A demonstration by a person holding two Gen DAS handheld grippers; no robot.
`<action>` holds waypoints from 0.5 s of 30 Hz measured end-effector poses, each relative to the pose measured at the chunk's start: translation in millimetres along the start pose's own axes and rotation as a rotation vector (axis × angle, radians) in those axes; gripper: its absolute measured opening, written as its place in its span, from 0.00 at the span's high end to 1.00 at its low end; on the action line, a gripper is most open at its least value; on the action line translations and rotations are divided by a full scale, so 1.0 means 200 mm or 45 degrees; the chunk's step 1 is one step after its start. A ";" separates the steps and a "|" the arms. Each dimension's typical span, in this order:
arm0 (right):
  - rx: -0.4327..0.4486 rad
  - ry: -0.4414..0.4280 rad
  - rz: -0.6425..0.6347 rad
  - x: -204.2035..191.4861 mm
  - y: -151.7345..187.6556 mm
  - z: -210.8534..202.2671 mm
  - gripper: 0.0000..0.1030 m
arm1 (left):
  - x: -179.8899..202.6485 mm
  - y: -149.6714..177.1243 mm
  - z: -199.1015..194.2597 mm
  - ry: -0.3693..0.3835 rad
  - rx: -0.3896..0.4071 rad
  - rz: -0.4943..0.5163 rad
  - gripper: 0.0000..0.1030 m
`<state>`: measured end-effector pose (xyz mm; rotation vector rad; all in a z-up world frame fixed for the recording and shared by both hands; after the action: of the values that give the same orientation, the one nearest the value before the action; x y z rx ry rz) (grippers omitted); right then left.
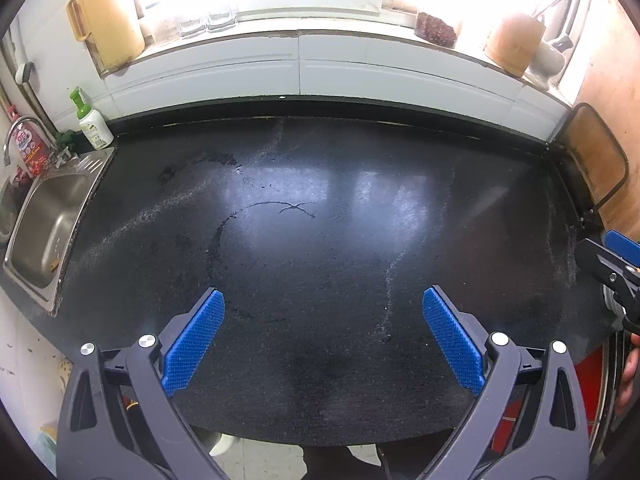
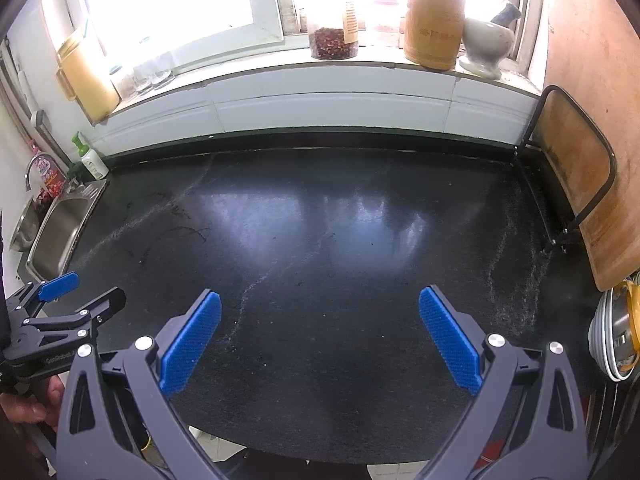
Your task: Collect trash
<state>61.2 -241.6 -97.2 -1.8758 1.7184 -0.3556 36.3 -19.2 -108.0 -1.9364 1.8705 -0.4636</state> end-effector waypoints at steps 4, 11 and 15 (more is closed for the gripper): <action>0.001 0.001 -0.003 -0.01 -0.01 0.00 0.07 | -0.01 -0.01 0.00 -0.001 0.003 0.001 0.06; -0.009 0.000 -0.012 -0.03 -0.02 0.02 0.07 | -0.03 -0.02 0.02 0.000 -0.004 -0.004 0.06; -0.014 0.001 -0.011 -0.04 -0.02 0.03 0.07 | -0.03 -0.02 0.03 -0.001 -0.009 -0.003 0.06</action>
<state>67.0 -233.1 -99.1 -1.8916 1.7167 -0.3509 43.5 -12.5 -110.7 -1.9429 1.8721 -0.4574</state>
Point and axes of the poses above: each gripper's, at about its wrist camera, not at the fingertips, and z roughly the way its jaws point, x to its right, y to its underside, the point moved 9 cm from there along z, roughly the way its jaws point, and after that the axes turned 6 degrees about z, right-handed, at the moved point
